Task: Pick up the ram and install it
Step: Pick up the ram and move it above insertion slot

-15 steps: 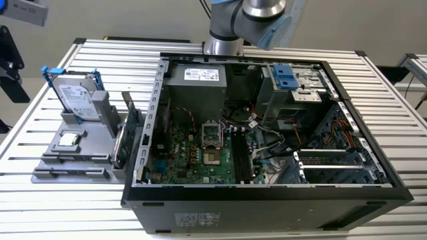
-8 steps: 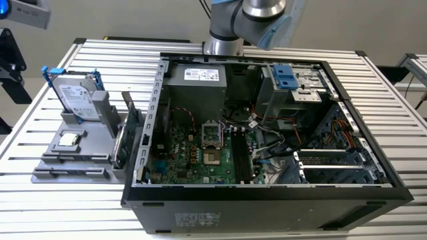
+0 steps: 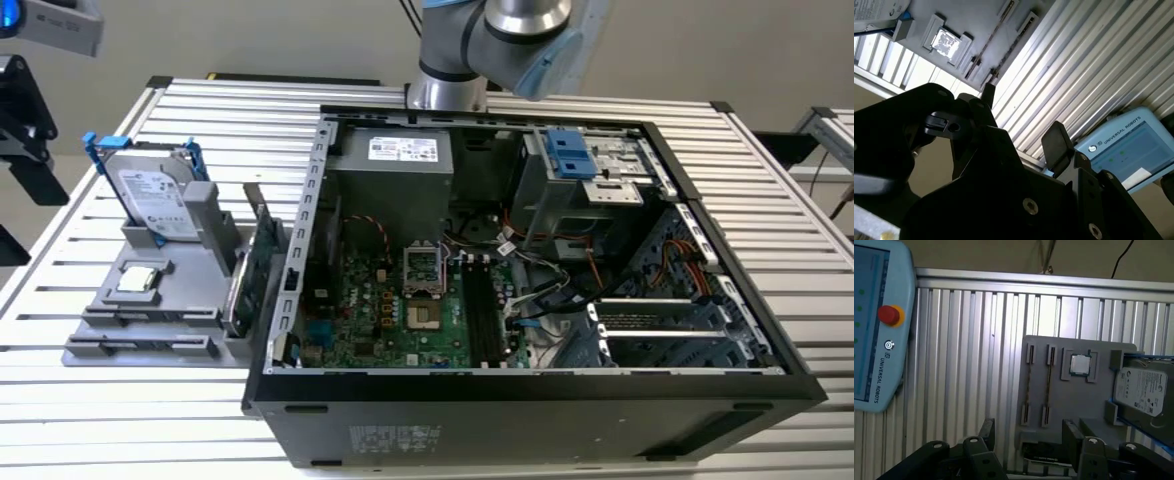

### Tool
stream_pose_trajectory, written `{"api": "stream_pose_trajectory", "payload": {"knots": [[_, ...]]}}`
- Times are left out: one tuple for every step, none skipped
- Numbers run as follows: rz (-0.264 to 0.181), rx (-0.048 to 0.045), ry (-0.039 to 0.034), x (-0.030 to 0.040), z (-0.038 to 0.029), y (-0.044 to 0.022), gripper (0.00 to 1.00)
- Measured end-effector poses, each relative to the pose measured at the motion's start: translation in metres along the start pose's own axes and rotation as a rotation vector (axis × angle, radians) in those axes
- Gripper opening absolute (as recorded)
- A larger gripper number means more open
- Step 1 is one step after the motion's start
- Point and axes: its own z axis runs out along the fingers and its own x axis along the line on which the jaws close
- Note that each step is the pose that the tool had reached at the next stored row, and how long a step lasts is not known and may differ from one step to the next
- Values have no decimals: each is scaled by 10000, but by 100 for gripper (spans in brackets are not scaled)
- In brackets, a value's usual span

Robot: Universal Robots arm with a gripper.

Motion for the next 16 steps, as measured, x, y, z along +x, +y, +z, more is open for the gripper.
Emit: {"api": "stream_pose_trajectory", "payload": {"knots": [[-1,2,-32,0,3,0,100],[-1,3,-57,0,6,-1,100],[-1,4,-70,0,11,-1,100],[0,3,-72,0,17,-1,100],[4,-4,-73,0,24,-1,100],[12,-13,-74,-1,31,-1,100],[31,-29,-74,-1,37,-1,100],[49,-41,-75,-1,43,-1,100],[53,-41,-75,-1,48,-1,100],[53,-42,-75,-1,50,-1,100],[53,-42,-75,-1,50,-1,100],[54,-43,-75,-1,50,-1,100],[54,-42,-75,-1,50,-1,100],[53,-42,-75,-1,51,-1,100],[54,-41,-76,-1,52,-1,100],[53,-40,-77,-1,57,-2,100]]}}
